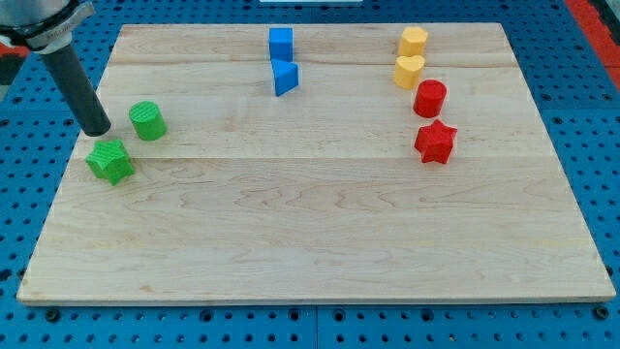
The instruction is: Move the green circle towards center of the board
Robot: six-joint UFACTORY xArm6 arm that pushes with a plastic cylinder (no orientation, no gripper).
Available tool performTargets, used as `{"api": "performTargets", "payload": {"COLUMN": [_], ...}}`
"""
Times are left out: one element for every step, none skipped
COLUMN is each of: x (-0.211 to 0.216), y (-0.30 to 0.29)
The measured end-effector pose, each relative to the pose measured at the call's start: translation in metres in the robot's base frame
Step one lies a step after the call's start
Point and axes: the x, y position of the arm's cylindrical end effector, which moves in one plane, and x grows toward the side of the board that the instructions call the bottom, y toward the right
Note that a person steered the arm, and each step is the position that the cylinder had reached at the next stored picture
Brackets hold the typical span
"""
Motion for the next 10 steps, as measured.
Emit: {"api": "performTargets", "payload": {"x": [-0.021,-0.034,-0.022,-0.001,-0.001,0.002,0.002,0.002,-0.001,-0.005], "y": [0.066,0.115,0.132,0.122,0.157,0.163,0.167,0.179,0.178,0.101]}}
